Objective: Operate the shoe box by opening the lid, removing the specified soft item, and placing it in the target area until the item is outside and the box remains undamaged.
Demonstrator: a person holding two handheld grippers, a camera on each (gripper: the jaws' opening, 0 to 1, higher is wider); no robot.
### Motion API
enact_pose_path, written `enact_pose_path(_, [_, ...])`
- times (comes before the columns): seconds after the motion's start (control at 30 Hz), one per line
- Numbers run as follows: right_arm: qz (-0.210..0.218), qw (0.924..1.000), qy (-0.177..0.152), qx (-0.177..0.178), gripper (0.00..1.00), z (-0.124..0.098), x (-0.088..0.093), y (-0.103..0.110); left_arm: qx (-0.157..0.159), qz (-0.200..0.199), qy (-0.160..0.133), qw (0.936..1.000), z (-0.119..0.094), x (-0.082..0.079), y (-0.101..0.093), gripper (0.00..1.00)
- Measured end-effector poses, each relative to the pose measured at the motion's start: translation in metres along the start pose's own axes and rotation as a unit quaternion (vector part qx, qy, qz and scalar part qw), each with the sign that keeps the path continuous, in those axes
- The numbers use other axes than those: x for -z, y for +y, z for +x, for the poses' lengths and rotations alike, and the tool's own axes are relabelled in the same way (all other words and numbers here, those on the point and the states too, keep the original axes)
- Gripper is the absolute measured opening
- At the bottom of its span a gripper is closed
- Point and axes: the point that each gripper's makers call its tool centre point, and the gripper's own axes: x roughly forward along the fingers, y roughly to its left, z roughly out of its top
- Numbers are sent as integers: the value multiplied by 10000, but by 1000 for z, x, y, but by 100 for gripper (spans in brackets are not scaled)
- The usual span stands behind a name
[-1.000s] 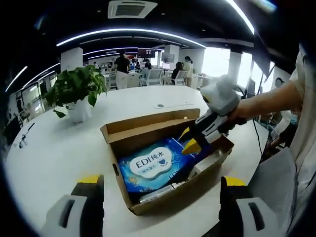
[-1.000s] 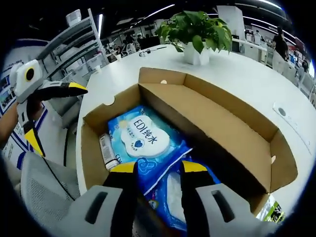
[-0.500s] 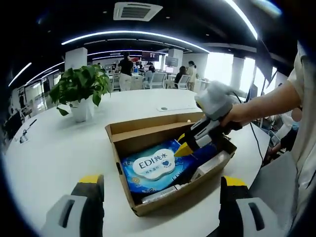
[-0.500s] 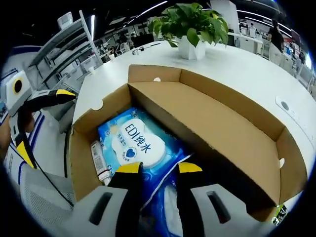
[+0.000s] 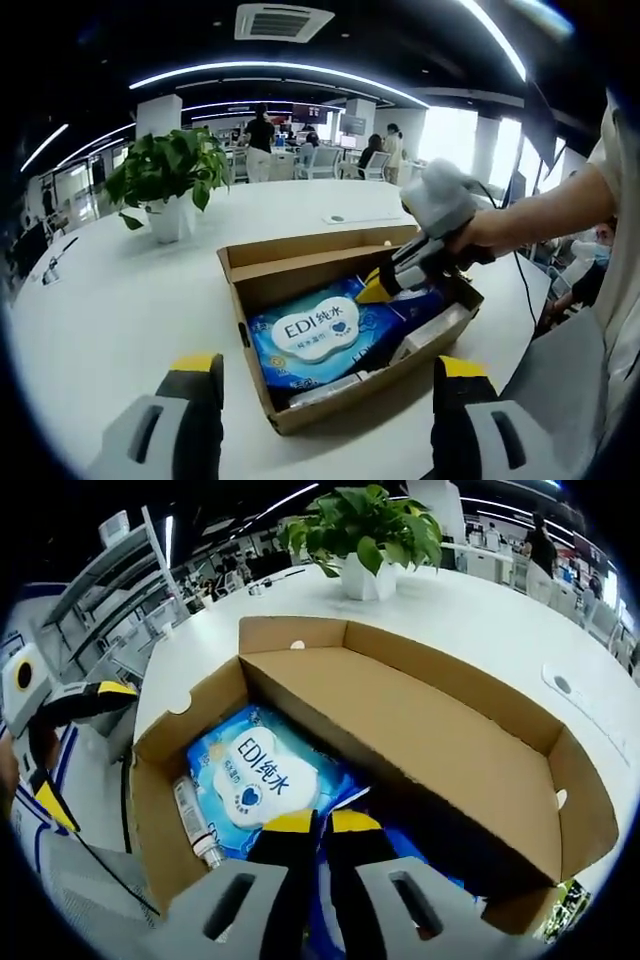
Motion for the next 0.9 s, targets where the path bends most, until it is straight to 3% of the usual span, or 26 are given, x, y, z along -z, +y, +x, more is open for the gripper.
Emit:
enact_pose_path(0.4, [17,9992,-335,202,0,-19,-13,6,-36,56,39,10000,-1,0,-2,80])
enact_pose_path(0.73, [-25,9983,-441,372,0,-39,-9,-3,-38,140,70,9999,0,-4,-2,74])
enact_pose_path(0.9, [-24,9978,-486,445,0,-50,-7,-8,-43,188,115,9997,5,-9,-5,66])
